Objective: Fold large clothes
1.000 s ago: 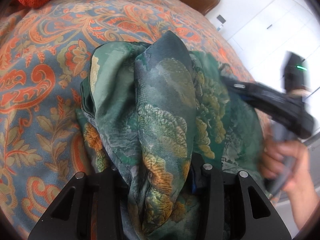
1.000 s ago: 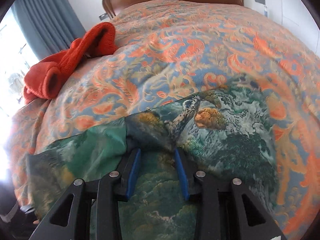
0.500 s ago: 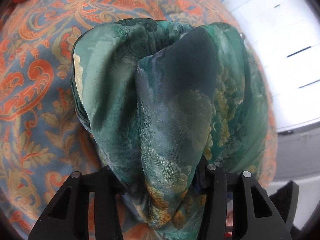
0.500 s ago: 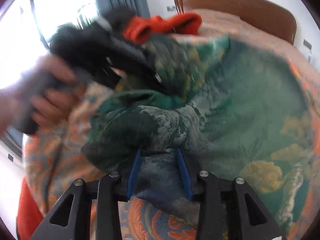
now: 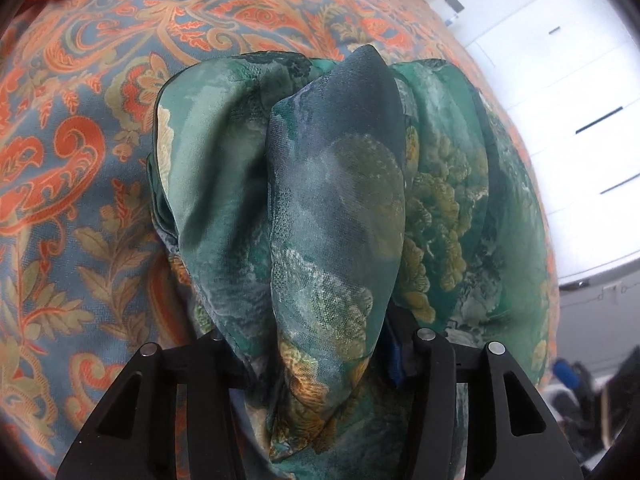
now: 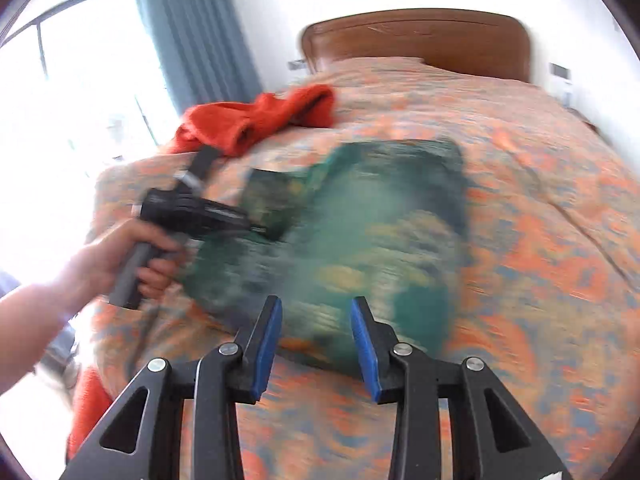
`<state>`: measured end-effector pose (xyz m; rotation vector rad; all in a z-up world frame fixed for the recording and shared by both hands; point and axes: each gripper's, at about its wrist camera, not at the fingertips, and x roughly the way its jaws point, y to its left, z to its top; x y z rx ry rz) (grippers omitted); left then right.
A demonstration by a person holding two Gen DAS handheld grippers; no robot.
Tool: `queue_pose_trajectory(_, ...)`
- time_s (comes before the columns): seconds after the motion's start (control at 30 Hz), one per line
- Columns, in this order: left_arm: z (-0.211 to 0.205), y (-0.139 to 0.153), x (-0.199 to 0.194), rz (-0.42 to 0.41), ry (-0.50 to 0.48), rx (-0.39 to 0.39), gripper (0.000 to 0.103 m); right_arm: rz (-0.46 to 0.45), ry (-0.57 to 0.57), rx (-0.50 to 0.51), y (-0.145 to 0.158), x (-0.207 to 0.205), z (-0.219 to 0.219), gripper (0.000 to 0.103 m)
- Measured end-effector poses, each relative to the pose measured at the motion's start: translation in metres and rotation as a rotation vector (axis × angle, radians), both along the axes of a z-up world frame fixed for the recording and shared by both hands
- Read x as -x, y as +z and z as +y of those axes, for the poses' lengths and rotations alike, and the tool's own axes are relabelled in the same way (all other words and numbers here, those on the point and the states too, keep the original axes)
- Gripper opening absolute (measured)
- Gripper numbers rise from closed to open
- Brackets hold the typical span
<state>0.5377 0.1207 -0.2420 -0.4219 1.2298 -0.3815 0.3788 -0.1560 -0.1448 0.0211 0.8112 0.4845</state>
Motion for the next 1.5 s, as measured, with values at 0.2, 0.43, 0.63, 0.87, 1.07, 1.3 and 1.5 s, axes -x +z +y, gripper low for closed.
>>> queue_pose_trajectory(0.2,0.004,0.002,0.011,-0.01,-0.01,0.002,0.052,0.135,-0.035,0.075,-0.065,-0.033,-0.013,0.034)
queue_pose_trajectory(0.43,0.006,-0.004,0.015,-0.017,0.024,0.028,0.055,0.142,-0.036,0.115,-0.093,-0.042,-0.006,0.034)
queue_pose_trajectory(0.63,0.006,0.019,0.036,-0.057,0.075,0.019,0.06,0.106,-0.055,0.117,-0.08,-0.03,-0.003,0.037)
queue_pose_trajectory(0.87,0.061,0.076,0.094,-0.174,0.174,0.145,0.083,0.0,-0.09,0.004,-0.016,0.034,-0.032,0.076)
queue_pose_trajectory(1.07,0.115,0.053,0.125,-0.137,0.309,0.242,0.08,0.014,-0.223,-0.089,0.0,0.069,-0.08,0.076)
queue_pose_trajectory(1.3,0.105,0.033,0.115,-0.104,0.298,0.3,0.076,0.145,-0.315,-0.206,-0.026,0.065,-0.089,0.076)
queue_pose_trajectory(1.5,0.087,0.017,0.084,-0.045,0.251,0.281,0.074,0.132,-0.273,-0.216,-0.018,0.054,-0.07,0.076)
